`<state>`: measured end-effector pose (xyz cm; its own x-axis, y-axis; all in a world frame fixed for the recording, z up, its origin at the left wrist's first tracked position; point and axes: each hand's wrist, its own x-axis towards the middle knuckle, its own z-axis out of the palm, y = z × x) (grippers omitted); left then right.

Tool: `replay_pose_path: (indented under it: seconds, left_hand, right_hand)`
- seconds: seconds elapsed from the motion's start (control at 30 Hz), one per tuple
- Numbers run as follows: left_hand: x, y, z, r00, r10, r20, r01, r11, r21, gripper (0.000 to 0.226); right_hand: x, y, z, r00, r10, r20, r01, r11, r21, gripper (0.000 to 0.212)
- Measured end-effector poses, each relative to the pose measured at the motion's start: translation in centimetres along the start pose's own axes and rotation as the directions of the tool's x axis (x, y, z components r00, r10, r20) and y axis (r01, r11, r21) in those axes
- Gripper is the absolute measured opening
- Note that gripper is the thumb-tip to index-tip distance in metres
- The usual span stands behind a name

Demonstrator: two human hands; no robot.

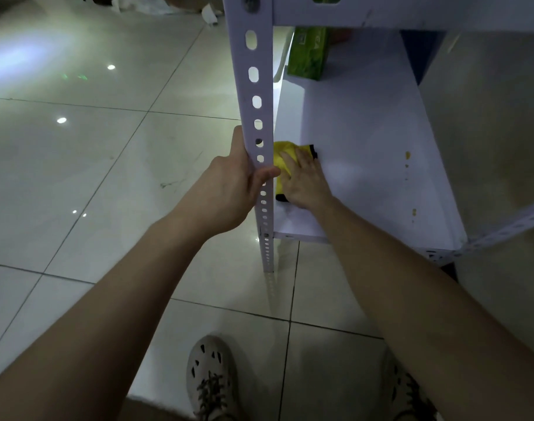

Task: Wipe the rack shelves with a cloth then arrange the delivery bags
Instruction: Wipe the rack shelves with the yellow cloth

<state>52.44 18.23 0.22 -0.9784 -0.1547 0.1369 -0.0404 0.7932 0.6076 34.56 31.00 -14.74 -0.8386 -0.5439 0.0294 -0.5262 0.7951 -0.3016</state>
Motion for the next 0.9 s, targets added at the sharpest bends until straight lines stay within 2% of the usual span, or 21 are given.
replay_pose_path:
  seconds: [0.17, 0.2, 0.27, 0.33, 0.4, 0.47, 0.5, 0.57, 0.63, 0.7, 0.77, 0.9]
  left_hand:
    - [-0.2, 0.9, -0.3, 0.999, -0.037, -0.002, 0.037, 0.999, 0.011, 0.062]
    - [-0.2, 1.1, -0.4, 0.997, -0.068, 0.032, 0.066, 0.995, 0.074, 0.057]
    - [-0.3, 1.4, -0.5, 0.967, -0.191, 0.169, 0.132, 0.943, 0.307, 0.041]
    - [-0.8, 1.9, 0.2, 0.888, -0.351, 0.297, 0.215, 0.888, 0.406, 0.039]
    - [-1.4, 2.7, 1.6, 0.757, -0.474, 0.449, 0.301, 0.864, 0.405, 0.050]
    - [-1.4, 3.7, 3.7, 0.632, -0.466, 0.619, 0.323, 0.885, 0.336, 0.056]
    - [-1.2, 4.4, 4.8, 0.626, -0.415, 0.660, 0.278, 0.910, 0.309, 0.057]
    - [-0.7, 6.0, 6.5, 0.708, -0.284, 0.646, 0.061, 0.936, 0.345, 0.055]
    - [0.1, 7.0, 7.8, 0.789, -0.156, 0.594, -0.126, 0.905, 0.406, 0.058]
    - [1.1, 7.0, 9.0, 0.818, -0.097, 0.567, -0.175, 0.897, 0.407, 0.065]
    - [1.9, 6.4, 10.2, 0.818, -0.080, 0.569, -0.202, 0.887, 0.415, 0.072]
    - [2.4, 4.3, 12.7, 0.830, -0.076, 0.552, -0.235, 0.851, 0.470, 0.090]
  right_hand:
    - [-6.3, -0.6, 0.3, 0.995, -0.103, 0.008, 0.103, 0.994, 0.024, 0.058]
    - [-7.7, -0.4, 0.3, 0.995, -0.103, -0.001, 0.103, 0.994, 0.043, 0.057]
    - [-9.8, 0.4, 0.1, 0.995, -0.098, -0.008, 0.099, 0.992, 0.080, 0.056]
    - [-11.6, 1.7, -0.5, 0.996, -0.086, -0.010, 0.087, 0.992, 0.088, 0.055]
    - [-13.3, 3.5, -1.1, 0.998, -0.060, -0.026, 0.062, 0.993, 0.103, 0.054]
    - [-15.4, 5.9, -1.9, 0.999, -0.003, -0.047, 0.008, 0.994, 0.113, 0.054]
    - [-16.4, 7.4, -2.3, 0.998, 0.036, -0.053, -0.030, 0.994, 0.101, 0.054]
    - [-18.2, 10.6, -3.3, 0.992, 0.112, -0.060, -0.109, 0.993, 0.052, 0.056]
    - [-19.4, 13.4, -4.3, 0.978, 0.202, -0.053, -0.201, 0.979, 0.038, 0.059]
    - [-19.4, 15.2, -5.0, 0.958, 0.285, -0.018, -0.284, 0.957, 0.060, 0.059]
    - [-18.6, 16.0, -5.4, 0.938, 0.345, 0.024, -0.346, 0.932, 0.108, 0.062]
    - [-15.7, 16.5, -5.6, 0.897, 0.442, -0.026, -0.432, 0.886, 0.167, 0.072]
